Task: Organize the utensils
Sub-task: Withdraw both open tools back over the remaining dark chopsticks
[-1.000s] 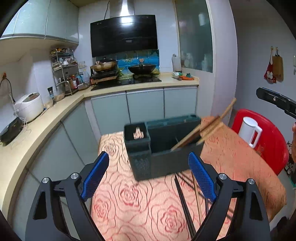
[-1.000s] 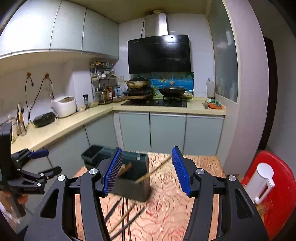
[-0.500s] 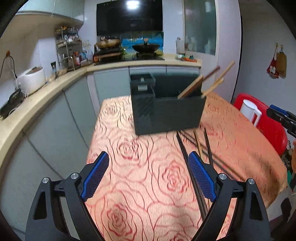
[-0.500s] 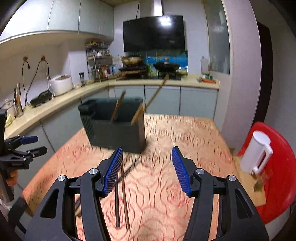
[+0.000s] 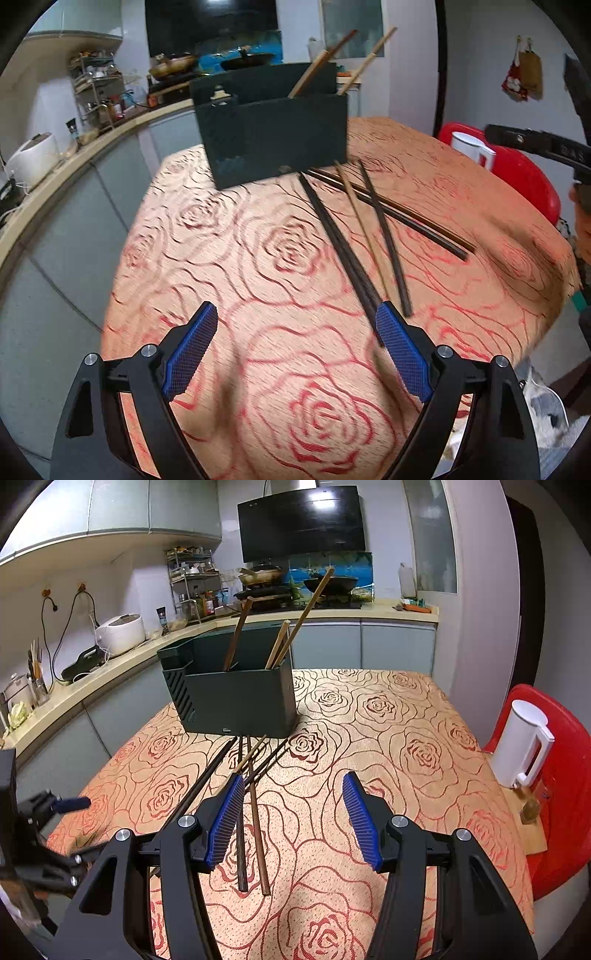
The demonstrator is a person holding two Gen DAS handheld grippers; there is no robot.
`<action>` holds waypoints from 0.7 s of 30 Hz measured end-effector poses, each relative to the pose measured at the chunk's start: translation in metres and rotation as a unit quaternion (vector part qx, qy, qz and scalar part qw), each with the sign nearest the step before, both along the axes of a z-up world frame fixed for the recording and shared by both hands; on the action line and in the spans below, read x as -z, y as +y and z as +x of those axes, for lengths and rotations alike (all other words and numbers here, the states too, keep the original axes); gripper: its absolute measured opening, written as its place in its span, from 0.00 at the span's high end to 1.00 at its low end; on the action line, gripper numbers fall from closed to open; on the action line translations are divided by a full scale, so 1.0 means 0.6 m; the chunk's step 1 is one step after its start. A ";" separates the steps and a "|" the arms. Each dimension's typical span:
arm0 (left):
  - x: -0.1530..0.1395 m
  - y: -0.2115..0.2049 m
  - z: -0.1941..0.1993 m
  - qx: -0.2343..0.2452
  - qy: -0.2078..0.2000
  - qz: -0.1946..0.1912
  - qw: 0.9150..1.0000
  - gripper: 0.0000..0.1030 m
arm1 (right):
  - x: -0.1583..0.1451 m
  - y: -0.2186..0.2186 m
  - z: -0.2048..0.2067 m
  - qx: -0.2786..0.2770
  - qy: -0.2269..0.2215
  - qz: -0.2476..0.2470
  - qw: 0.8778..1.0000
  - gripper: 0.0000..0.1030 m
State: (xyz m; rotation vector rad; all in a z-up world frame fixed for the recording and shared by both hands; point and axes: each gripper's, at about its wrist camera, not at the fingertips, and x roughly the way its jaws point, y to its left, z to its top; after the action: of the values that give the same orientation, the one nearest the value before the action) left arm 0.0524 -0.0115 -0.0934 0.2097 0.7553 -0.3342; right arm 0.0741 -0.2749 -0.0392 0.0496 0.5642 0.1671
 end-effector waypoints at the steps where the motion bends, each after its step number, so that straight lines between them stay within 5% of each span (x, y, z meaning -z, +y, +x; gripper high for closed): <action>1: 0.003 -0.003 -0.004 0.004 0.002 -0.003 1.000 0.18 | 0.002 0.000 0.000 0.000 0.001 0.001 1.000 0.48; 21: 0.046 -0.037 0.007 0.011 0.015 0.038 0.999 0.18 | 0.044 -0.006 -0.007 0.010 0.028 0.000 1.000 0.48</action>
State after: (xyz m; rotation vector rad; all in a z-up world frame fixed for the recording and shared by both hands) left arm 0.0564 -0.0338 -0.1210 0.2857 0.7973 -0.3299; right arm 0.0698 -0.2784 -0.0658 0.0601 0.6193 0.1469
